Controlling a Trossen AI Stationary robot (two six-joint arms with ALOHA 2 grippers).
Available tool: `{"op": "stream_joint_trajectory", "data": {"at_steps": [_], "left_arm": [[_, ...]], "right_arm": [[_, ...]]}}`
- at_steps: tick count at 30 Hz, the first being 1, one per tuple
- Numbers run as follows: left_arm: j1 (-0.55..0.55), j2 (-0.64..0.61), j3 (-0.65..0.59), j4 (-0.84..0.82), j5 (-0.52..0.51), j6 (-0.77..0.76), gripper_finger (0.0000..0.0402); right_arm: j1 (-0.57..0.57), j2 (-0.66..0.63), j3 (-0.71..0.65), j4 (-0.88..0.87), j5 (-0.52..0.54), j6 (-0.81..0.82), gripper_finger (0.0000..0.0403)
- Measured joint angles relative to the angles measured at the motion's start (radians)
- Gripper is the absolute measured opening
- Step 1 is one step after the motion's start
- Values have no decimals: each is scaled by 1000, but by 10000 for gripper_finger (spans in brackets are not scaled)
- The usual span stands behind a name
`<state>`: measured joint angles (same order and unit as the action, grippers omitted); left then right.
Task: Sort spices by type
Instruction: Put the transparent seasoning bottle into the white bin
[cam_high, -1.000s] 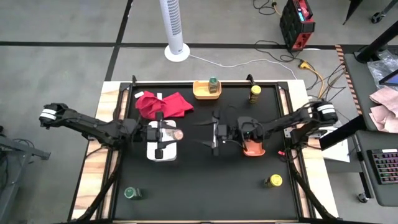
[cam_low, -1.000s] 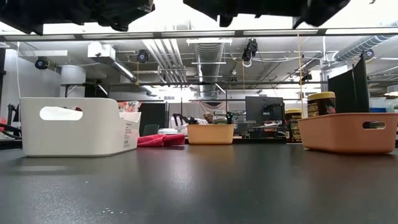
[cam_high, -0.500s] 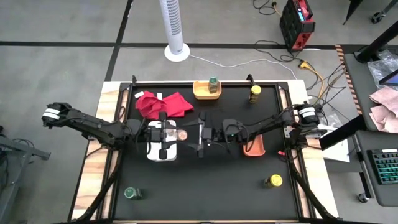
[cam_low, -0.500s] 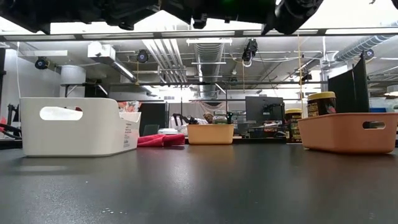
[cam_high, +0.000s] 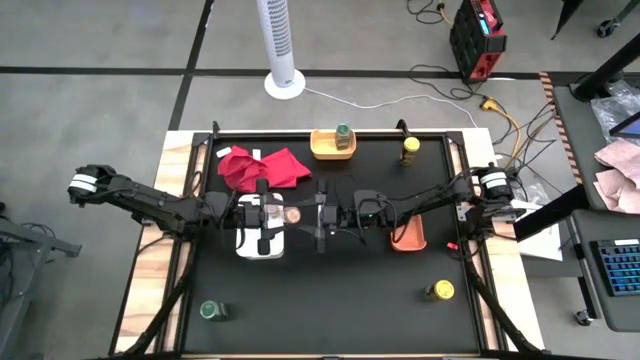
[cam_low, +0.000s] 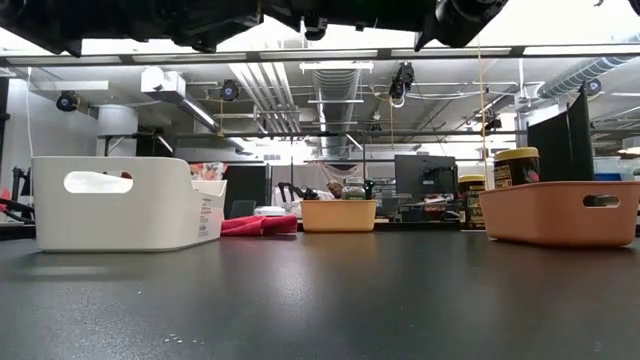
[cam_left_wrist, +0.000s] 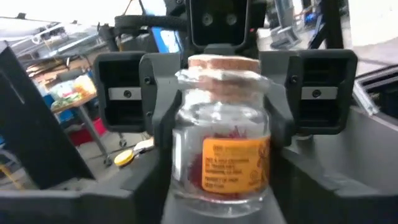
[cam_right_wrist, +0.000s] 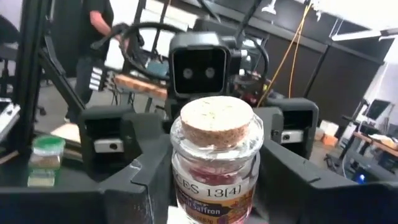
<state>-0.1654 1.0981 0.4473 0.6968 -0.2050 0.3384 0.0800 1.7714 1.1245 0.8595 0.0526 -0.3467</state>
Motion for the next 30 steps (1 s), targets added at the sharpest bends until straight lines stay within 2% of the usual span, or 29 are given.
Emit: {"op": "stream_joint_trajectory", "data": {"at_steps": [3, 6, 12, 16, 21, 30], "left_arm": [[0, -3, 0, -23, -53, -3, 281], [0, -6, 7, -55, -106, -10, 302], [0, -6, 27, -100, -150, -14, 295], [1, -4, 51, -95, -150, -7, 281], [6, 26, 75, -111, -149, -7, 271], [21, 187, 171, -76, -152, -7, 269]], "right_arm": [[1, -21, -1, -75, 42, -5, 180], [13, -75, 3, -238, 164, -15, 180], [71, -142, 40, -599, 493, -65, 180], [94, -132, 68, -696, 621, -73, 180], [93, -118, 76, -709, 640, -66, 180], [95, -116, 80, -706, 642, -58, 180]]}}
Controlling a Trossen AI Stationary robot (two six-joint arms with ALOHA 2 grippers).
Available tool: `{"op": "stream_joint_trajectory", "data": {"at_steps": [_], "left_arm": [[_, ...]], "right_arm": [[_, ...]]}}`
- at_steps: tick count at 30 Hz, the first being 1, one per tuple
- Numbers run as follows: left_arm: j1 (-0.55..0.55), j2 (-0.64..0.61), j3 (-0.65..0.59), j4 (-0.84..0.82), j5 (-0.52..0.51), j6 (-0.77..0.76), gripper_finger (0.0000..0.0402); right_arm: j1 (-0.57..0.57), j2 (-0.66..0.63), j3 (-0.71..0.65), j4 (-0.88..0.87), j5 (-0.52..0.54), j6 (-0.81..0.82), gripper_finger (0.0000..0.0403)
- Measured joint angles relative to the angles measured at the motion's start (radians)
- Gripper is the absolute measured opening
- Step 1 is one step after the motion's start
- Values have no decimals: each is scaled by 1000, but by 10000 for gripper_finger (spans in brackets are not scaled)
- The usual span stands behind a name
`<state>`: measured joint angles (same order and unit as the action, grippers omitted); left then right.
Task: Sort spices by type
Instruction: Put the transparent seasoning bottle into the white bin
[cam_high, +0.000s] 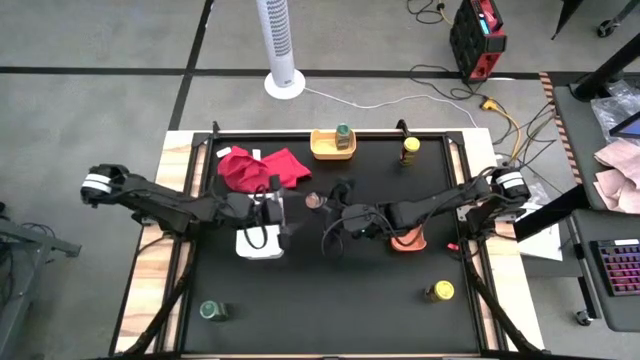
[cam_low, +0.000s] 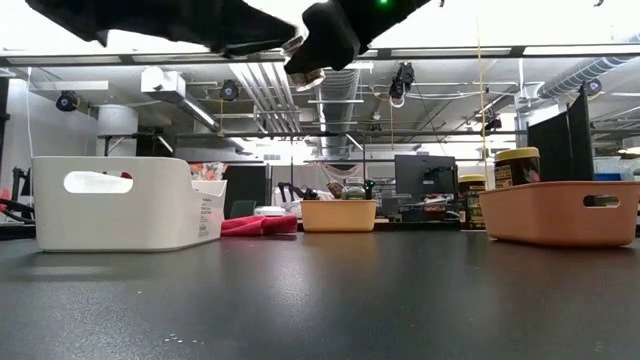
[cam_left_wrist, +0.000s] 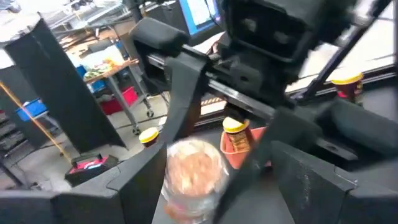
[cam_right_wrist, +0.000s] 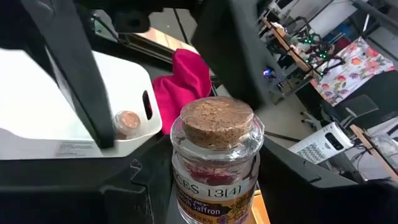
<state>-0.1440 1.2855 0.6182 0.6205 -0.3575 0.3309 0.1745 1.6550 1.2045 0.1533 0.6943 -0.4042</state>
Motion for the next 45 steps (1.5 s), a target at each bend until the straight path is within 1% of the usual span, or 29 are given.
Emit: {"op": "stream_joint_trajectory", "data": {"at_steps": [5, 10, 12, 15, 17, 20, 25, 29, 32, 39, 41, 43, 45], "left_arm": [[28, 88, 77, -22, -132, -47, 269], [36, 143, 126, -64, -148, -68, 266], [37, 148, 133, -75, -164, -91, 261], [36, 144, 146, -128, -249, -141, 249], [36, 137, 146, -158, -285, -167, 241], [35, 133, 145, -169, -282, -176, 233], [36, 146, 176, -202, -270, -183, 230], [39, 172, 227, -290, -272, -214, 230], [50, 198, 269, -360, -246, -253, 230], [68, 202, 271, -359, -217, -288, 230], [75, 202, 270, -359, -190, -289, 230], [85, 202, 270, -362, -140, -294, 228], [93, 202, 270, -363, -92, -308, 217]], "right_arm": [[0, 2, 0, -16, 20, 2, 180], [0, 4, -2, -44, 28, -3, 180], [2, 4, -2, -55, 66, -3, 180], [3, 4, -2, -64, 142, -1, 180], [2, 4, -3, -63, 162, -11, 180], [2, 4, -3, -63, 170, -33, 180], [3, 4, -3, -67, 182, -63, 180], [3, 4, -4, -83, 188, -72, 180], [4, 4, -10, -95, 191, -88, 180], [4, 5, -14, -105, 206, -83, 180], [7, 8, -15, -107, 203, -106, 180], [11, 9, -16, -108, 201, -128, 180], [12, 9, -17, -108, 198, -131, 180]]}}
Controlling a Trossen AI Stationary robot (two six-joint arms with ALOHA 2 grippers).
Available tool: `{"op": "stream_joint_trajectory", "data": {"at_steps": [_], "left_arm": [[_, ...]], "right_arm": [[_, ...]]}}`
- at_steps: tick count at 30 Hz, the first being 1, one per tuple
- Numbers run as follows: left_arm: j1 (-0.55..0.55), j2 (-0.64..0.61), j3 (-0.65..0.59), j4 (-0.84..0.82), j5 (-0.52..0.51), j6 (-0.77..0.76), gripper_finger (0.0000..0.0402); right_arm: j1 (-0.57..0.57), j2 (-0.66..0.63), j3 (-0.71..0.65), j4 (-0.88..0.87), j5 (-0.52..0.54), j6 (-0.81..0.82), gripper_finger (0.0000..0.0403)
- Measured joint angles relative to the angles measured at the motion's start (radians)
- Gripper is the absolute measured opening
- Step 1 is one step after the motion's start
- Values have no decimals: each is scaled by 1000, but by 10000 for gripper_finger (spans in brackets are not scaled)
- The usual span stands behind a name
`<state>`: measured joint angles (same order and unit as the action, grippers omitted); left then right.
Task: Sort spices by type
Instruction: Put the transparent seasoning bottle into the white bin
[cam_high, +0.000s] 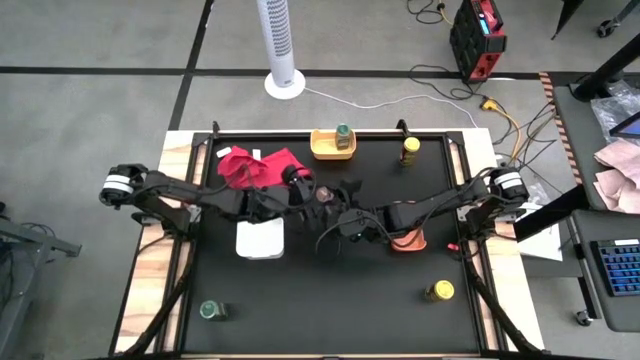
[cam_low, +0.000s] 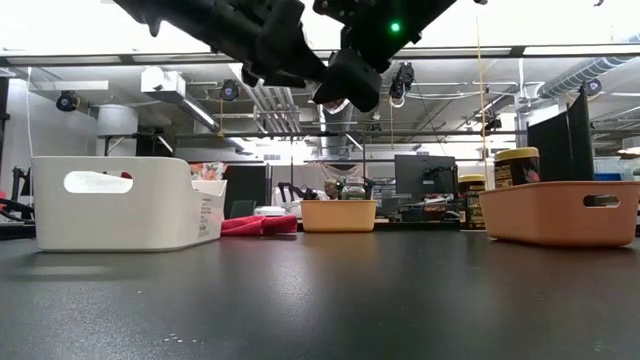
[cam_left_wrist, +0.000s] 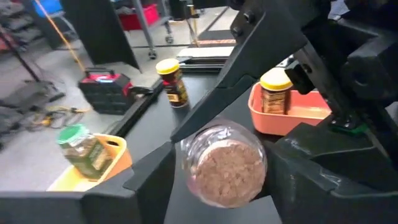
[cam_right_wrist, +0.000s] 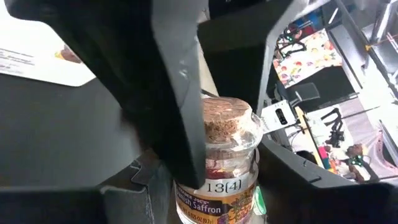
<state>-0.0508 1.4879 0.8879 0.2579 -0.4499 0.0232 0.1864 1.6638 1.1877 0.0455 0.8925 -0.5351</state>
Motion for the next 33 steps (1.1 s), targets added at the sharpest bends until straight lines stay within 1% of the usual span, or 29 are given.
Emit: {"op": "stream_joint_trajectory", "data": {"at_steps": [2, 4, 5, 10, 12, 16, 18, 21, 23, 26, 29, 31, 33], "left_arm": [[4, 0, 0, -7, 21, -10, 194], [6, -2, 0, -20, 19, -13, 162], [6, -3, 0, -26, 19, -14, 154], [6, -19, 1, -53, 26, -16, 154], [5, -45, 1, -84, 31, -14, 154], [6, -120, -3, -213, 10, -5, 154], [6, -165, -3, -278, 4, -7, 154], [-6, -248, -2, -454, 6, -15, 154], [-20, -302, -2, -617, 39, -51, 154], [-45, -386, -2, -864, 123, -124, 154], [-74, -441, -2, -1094, 151, -220, 154], [-94, -465, -2, -1190, 153, -265, 154], [-107, -479, -2, -1241, 176, -290, 154]], "right_arm": [[0, 0, -1, 1, -2, 1, 180], [0, 0, -1, 3, -4, 8, 180], [0, 0, -1, 3, -7, 12, 180], [-1, 1, -2, 9, -16, 44, 181], [-1, 1, -2, 24, -26, 66, 201], [1, -1, -1, 35, -20, 125, 277], [1, -3, -1, 30, -18, 144, 302], [1, -7, -1, 23, -16, 159, 320], [0, -11, -1, 20, -13, 168, 321], [-3, -20, -1, 17, -18, 170, 314], [-10, -24, -1, 15, -52, 177, 301], [-19, -24, -1, 15, -89, 190, 292], [-30, -24, -1, 14, -118, 205, 284]]}}
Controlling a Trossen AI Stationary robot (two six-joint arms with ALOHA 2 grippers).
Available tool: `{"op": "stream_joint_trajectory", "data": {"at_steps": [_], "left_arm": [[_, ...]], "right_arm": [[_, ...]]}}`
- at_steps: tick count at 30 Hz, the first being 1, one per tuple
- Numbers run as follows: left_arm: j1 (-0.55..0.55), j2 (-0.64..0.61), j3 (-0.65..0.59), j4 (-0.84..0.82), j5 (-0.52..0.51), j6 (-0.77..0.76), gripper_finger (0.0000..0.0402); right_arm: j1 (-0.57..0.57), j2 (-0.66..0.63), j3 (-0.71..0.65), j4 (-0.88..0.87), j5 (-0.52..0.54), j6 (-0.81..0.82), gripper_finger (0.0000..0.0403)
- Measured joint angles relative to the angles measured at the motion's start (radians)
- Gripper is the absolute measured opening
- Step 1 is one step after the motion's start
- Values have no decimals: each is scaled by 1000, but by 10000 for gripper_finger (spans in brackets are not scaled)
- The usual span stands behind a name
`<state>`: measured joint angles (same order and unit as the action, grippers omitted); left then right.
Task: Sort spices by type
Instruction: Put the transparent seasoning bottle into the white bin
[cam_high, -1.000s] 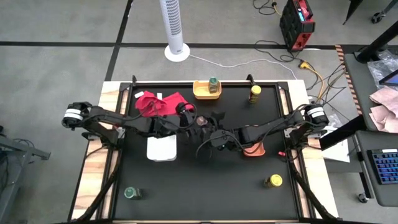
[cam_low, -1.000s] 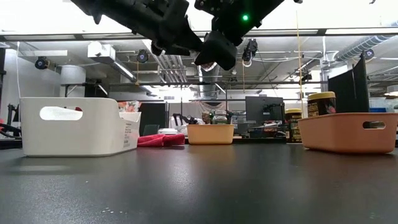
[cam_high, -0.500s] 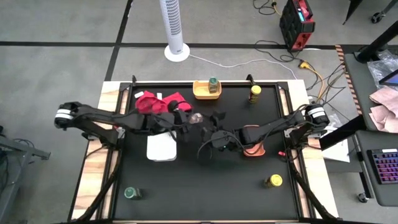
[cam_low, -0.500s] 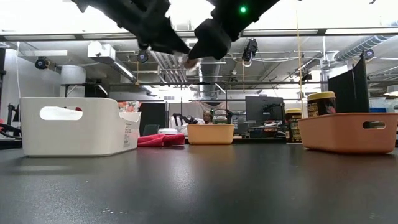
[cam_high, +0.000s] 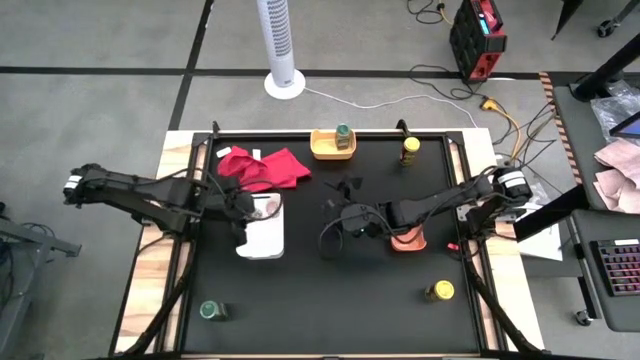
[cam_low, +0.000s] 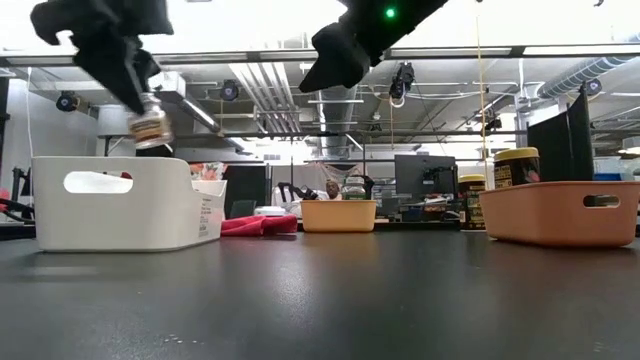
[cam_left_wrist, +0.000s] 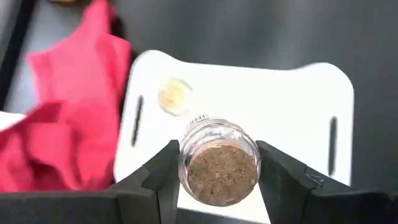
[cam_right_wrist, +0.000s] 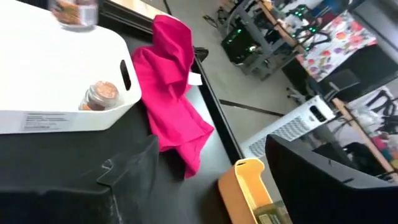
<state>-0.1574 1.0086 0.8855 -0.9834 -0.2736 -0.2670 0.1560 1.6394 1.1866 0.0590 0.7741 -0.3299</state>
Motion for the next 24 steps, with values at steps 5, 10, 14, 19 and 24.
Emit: {"op": "stream_joint_trajectory", "data": {"at_steps": [5, 10, 14, 19, 24], "left_arm": [[0, -2, -59, 19, 26, 5, 154], [5, 16, -118, 80, 24, 12, 154], [7, 49, -122, 116, 24, 16, 154], [9, 111, -122, 102, 121, 19, 154], [9, 174, -122, 104, 162, 39, 154]], "right_arm": [[-23, 0, -6, -2, -24, 30, 266], [-26, 0, -10, -2, -25, 34, 252], [-26, 0, -11, -2, -26, 33, 246], [-26, 0, -12, -3, -26, 35, 242], [-26, 0, -14, -3, -26, 42, 245]]}}
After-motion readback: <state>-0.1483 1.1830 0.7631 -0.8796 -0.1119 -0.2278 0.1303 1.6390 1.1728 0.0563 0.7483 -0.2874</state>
